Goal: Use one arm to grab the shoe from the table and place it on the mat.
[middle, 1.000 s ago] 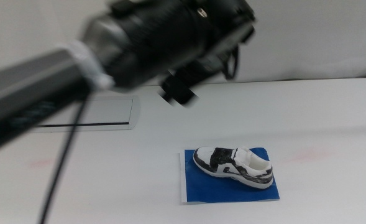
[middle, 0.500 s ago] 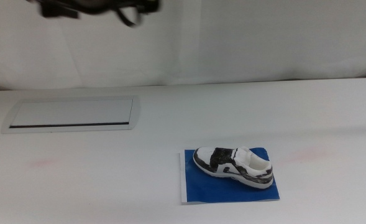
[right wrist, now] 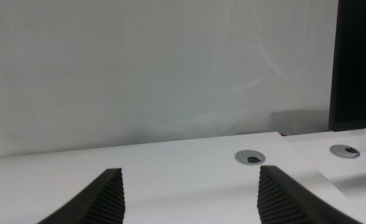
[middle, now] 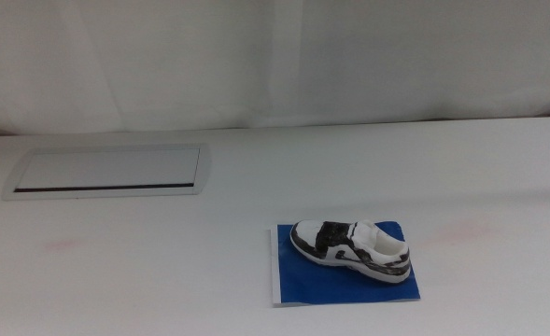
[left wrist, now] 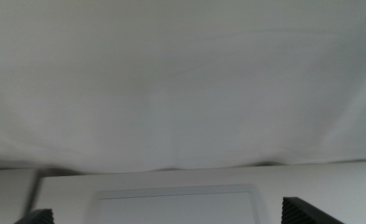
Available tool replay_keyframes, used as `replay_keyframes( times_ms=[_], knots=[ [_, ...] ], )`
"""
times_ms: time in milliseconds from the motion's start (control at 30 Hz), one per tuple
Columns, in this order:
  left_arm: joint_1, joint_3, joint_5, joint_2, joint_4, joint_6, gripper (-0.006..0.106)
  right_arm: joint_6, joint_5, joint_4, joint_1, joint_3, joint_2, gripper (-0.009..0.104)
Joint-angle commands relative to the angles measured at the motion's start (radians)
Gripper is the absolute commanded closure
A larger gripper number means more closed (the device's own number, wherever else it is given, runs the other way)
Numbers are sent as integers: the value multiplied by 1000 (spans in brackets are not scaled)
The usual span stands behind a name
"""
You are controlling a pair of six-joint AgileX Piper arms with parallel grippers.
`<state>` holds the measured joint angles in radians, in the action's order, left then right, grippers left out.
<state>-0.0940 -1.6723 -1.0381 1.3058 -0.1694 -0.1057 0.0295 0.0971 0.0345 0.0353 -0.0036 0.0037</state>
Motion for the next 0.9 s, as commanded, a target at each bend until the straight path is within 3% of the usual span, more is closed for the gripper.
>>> replay_keyframes(
  times_ms=[0, 400, 867],
  knots=[
    [55, 89, 60, -94, 39, 38, 9, -3, 1, 7, 4, 41, -27, 34],
    [117, 802, 539, -665, 54, -49, 9, -3, 1, 7, 4, 41, -27, 34],
    [117, 1429, 750, -1308, 54, -153, 9, -3, 1, 7, 4, 41, -27, 34]
  ],
)
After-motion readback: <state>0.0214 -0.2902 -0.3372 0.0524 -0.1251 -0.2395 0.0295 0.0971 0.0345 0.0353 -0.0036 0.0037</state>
